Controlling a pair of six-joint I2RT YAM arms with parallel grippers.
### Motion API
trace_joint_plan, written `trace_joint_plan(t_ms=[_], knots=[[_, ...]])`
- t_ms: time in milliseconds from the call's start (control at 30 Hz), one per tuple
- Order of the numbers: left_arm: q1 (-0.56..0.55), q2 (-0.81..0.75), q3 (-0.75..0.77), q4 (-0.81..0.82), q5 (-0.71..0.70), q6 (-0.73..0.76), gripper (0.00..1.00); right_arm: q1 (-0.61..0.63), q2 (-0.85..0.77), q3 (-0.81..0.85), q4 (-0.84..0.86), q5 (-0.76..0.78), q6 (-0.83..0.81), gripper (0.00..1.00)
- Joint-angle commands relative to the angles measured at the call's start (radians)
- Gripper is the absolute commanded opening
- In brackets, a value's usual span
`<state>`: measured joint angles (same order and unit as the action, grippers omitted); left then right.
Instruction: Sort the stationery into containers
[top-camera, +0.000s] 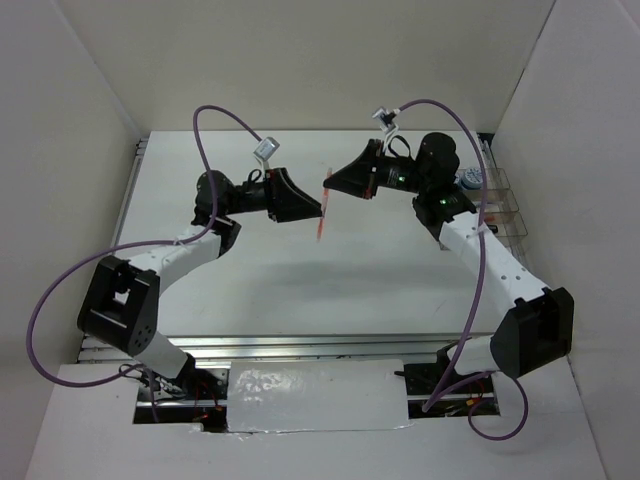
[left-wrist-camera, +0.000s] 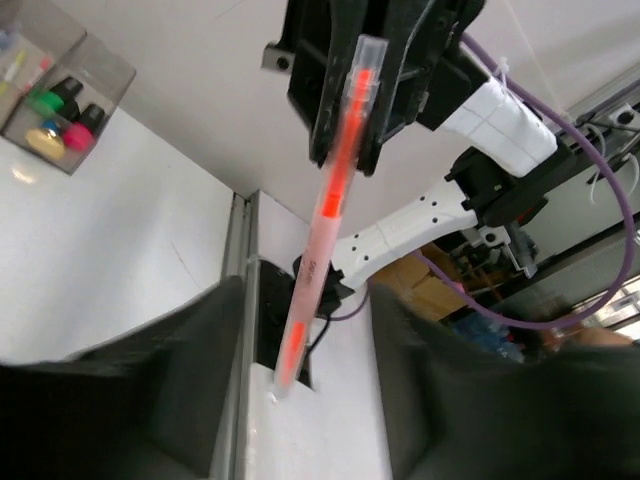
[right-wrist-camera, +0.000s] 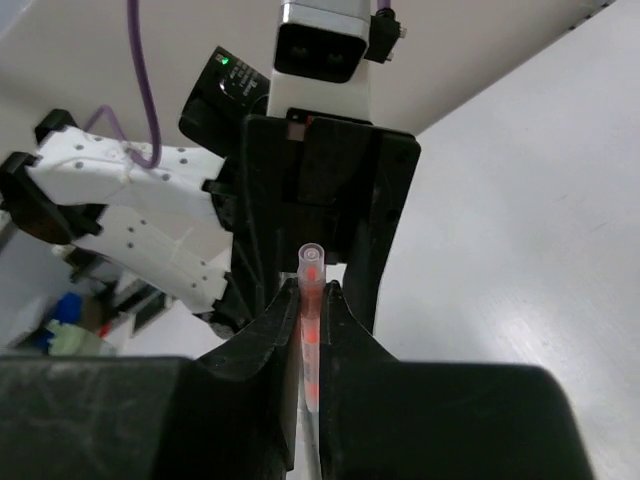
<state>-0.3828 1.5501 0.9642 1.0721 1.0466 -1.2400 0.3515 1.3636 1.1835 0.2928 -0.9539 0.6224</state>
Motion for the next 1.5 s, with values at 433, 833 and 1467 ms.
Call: trace_joint_plan(t_ms=[433,833,1467], knots=[[0.099,-0.128,0.271,-1.069,-0.155,0.927,0.85,-0.566,0.058,0.298,-1.001,0.325,-1.904,0.00],[0.048,-0.081,0.303,-1.189,-0.306,1.033,0.99,-0.602,0.328,0.445,-1.106,0.484,-2.210,0.00],[0.042,-0.038,0.309,-1.221,-0.330,1.082,0.99,-0.554,0.555,0.476,-1.140,0.701,-2.293,0.16]])
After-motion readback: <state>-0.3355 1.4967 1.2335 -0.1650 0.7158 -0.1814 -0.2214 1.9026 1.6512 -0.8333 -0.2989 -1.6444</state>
